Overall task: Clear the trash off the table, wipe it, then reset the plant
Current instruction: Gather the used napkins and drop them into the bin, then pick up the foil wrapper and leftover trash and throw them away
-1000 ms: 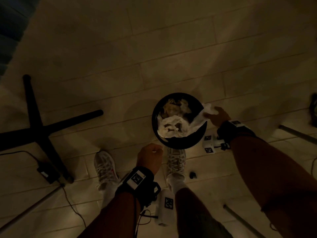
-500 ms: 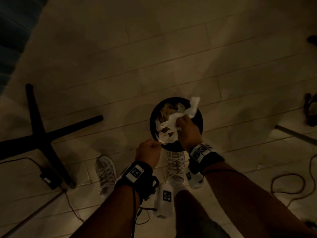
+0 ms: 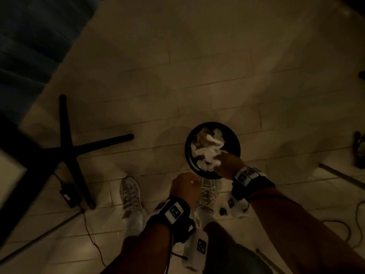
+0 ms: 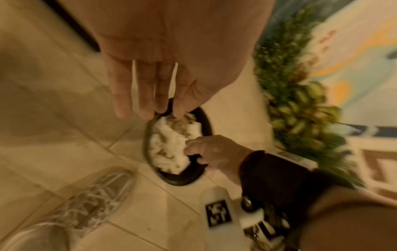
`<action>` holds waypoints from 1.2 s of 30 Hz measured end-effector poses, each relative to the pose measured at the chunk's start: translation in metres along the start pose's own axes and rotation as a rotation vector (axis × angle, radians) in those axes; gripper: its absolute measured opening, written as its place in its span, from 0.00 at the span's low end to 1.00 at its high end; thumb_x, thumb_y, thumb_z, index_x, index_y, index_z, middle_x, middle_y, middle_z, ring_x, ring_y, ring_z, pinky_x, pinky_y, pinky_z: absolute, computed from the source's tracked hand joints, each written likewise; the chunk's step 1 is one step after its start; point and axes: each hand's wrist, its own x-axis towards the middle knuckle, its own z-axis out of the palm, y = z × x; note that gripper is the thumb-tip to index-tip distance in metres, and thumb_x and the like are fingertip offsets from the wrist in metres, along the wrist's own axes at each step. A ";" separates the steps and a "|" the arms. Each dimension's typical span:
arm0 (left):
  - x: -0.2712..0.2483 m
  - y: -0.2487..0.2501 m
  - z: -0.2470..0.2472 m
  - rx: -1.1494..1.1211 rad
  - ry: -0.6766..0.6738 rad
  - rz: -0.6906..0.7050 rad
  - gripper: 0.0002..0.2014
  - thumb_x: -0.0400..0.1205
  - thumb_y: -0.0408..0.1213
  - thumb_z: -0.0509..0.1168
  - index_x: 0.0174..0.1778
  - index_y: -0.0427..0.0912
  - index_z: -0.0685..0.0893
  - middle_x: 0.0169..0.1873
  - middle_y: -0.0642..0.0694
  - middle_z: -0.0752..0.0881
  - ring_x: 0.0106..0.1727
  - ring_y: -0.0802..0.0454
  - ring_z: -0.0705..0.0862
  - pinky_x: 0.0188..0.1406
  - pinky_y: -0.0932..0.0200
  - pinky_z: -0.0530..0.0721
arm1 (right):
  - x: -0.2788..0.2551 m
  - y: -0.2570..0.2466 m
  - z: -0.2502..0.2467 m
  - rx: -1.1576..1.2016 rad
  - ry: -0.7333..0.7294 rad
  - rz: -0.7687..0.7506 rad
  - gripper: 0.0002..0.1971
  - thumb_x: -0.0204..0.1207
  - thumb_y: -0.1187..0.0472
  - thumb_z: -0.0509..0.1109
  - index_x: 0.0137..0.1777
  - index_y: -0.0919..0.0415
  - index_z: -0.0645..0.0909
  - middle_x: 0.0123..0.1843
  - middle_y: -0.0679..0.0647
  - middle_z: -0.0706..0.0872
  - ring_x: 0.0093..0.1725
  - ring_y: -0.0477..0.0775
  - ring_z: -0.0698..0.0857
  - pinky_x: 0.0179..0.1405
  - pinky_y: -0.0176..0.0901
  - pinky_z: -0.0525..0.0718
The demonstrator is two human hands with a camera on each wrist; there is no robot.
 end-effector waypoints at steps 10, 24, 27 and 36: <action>-0.213 0.156 -0.127 0.060 -0.224 0.473 0.12 0.84 0.38 0.56 0.40 0.40 0.80 0.34 0.35 0.81 0.34 0.36 0.79 0.31 0.48 0.76 | -0.258 -0.102 -0.120 -0.072 0.290 -0.101 0.07 0.81 0.55 0.64 0.54 0.43 0.81 0.57 0.52 0.84 0.54 0.53 0.84 0.50 0.40 0.75; -0.399 -0.020 -0.432 -0.275 0.716 0.461 0.02 0.78 0.37 0.68 0.40 0.45 0.84 0.37 0.54 0.85 0.35 0.59 0.83 0.43 0.61 0.80 | -0.349 -0.456 -0.172 -0.241 0.492 -0.582 0.12 0.74 0.51 0.72 0.56 0.47 0.78 0.51 0.52 0.84 0.49 0.52 0.85 0.54 0.54 0.84; -0.384 -0.078 -0.492 -0.271 0.857 0.190 0.09 0.74 0.45 0.72 0.45 0.50 0.79 0.47 0.49 0.81 0.42 0.50 0.82 0.50 0.54 0.81 | -0.315 -0.546 -0.172 -0.274 0.521 -0.575 0.28 0.70 0.51 0.76 0.69 0.51 0.72 0.61 0.58 0.77 0.62 0.61 0.79 0.63 0.55 0.78; -0.283 -0.139 -0.588 -0.193 0.531 -0.181 0.42 0.68 0.63 0.70 0.76 0.64 0.57 0.81 0.41 0.46 0.77 0.28 0.63 0.71 0.37 0.74 | -0.150 -0.739 -0.201 -0.526 0.540 -0.200 0.56 0.58 0.37 0.79 0.81 0.43 0.48 0.82 0.66 0.52 0.80 0.73 0.56 0.78 0.63 0.63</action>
